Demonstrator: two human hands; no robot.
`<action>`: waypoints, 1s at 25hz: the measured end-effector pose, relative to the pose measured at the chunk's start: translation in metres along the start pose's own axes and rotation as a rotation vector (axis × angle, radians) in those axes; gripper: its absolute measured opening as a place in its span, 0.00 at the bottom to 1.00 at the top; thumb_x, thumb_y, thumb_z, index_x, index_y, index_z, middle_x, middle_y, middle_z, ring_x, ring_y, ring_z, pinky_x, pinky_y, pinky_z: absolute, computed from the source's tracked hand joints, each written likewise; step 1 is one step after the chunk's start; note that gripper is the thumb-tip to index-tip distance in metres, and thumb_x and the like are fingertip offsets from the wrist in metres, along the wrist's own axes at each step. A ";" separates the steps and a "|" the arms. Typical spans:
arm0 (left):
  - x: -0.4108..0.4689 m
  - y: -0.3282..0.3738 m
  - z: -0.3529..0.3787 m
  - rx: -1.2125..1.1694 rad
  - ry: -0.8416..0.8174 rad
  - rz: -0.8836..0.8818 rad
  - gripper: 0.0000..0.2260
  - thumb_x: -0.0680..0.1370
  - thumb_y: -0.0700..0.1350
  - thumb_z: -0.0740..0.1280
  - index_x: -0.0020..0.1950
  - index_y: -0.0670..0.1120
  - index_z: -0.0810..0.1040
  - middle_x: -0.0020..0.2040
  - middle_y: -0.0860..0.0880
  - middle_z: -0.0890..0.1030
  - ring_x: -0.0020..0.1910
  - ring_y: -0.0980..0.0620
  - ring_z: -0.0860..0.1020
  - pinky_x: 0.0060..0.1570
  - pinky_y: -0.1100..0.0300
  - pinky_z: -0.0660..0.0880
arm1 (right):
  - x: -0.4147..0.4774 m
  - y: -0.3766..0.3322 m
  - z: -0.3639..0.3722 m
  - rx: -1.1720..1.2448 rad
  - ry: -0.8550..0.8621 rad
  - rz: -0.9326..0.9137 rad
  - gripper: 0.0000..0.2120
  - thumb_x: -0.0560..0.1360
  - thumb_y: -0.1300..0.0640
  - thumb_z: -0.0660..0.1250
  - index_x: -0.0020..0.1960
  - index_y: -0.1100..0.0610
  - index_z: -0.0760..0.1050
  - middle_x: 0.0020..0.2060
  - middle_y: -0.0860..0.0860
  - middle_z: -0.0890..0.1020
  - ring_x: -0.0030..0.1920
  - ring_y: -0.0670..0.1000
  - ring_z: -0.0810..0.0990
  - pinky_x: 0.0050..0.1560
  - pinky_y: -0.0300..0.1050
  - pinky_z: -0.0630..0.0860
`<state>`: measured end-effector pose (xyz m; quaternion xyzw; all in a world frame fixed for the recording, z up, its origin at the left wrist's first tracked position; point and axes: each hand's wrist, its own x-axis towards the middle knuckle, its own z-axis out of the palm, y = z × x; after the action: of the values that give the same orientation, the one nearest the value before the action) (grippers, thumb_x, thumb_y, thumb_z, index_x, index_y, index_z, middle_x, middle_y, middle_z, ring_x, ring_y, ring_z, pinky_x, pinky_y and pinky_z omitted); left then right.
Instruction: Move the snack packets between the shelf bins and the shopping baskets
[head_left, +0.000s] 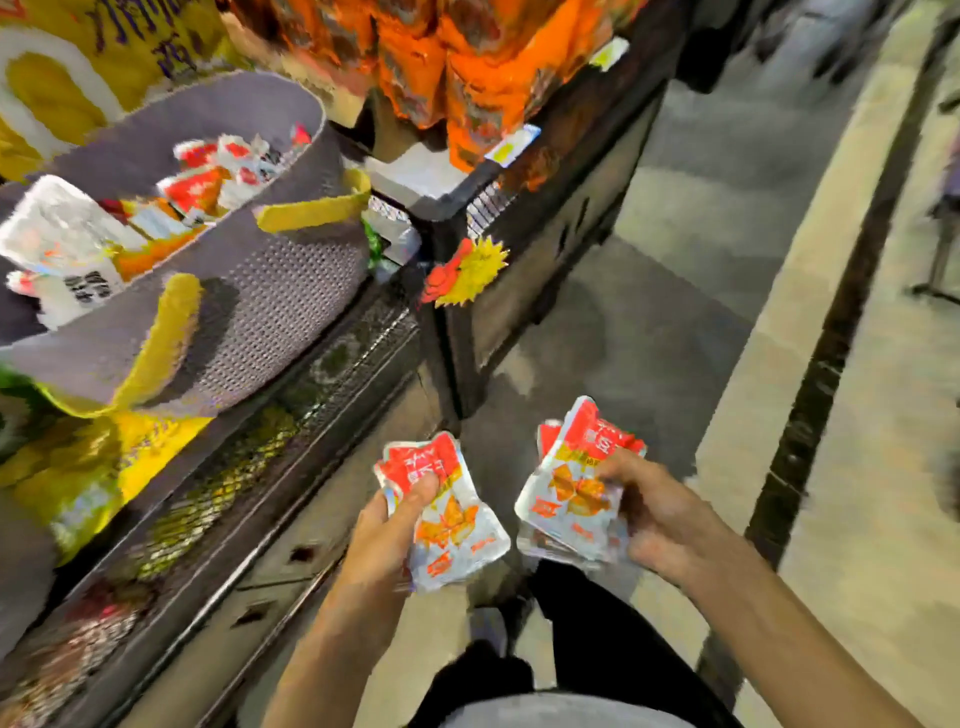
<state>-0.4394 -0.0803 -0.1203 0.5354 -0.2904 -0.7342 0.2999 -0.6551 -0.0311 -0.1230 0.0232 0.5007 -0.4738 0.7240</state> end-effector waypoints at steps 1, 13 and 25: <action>0.004 -0.005 0.006 0.044 -0.090 -0.034 0.25 0.64 0.58 0.76 0.47 0.41 0.75 0.37 0.40 0.80 0.29 0.46 0.78 0.29 0.57 0.76 | -0.014 0.010 -0.011 0.058 0.031 -0.036 0.40 0.46 0.57 0.77 0.59 0.62 0.78 0.53 0.61 0.82 0.48 0.60 0.82 0.46 0.57 0.80; -0.001 -0.073 0.247 0.604 -0.700 -0.203 0.14 0.74 0.50 0.65 0.55 0.44 0.77 0.45 0.44 0.85 0.41 0.47 0.84 0.36 0.54 0.80 | -0.158 0.060 -0.198 0.714 0.381 -0.492 0.14 0.65 0.58 0.70 0.49 0.62 0.79 0.39 0.58 0.83 0.36 0.54 0.83 0.34 0.44 0.80; -0.047 -0.216 0.530 0.867 -0.896 -0.449 0.06 0.78 0.44 0.62 0.50 0.45 0.76 0.36 0.46 0.85 0.32 0.50 0.83 0.27 0.60 0.78 | -0.278 0.024 -0.442 1.079 0.556 -0.692 0.36 0.42 0.60 0.82 0.50 0.61 0.81 0.46 0.60 0.81 0.45 0.60 0.80 0.61 0.60 0.71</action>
<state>-0.9644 0.1517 -0.1161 0.2978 -0.5375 -0.7473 -0.2530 -0.9623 0.3913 -0.1456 0.3390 0.3409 -0.8363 0.2637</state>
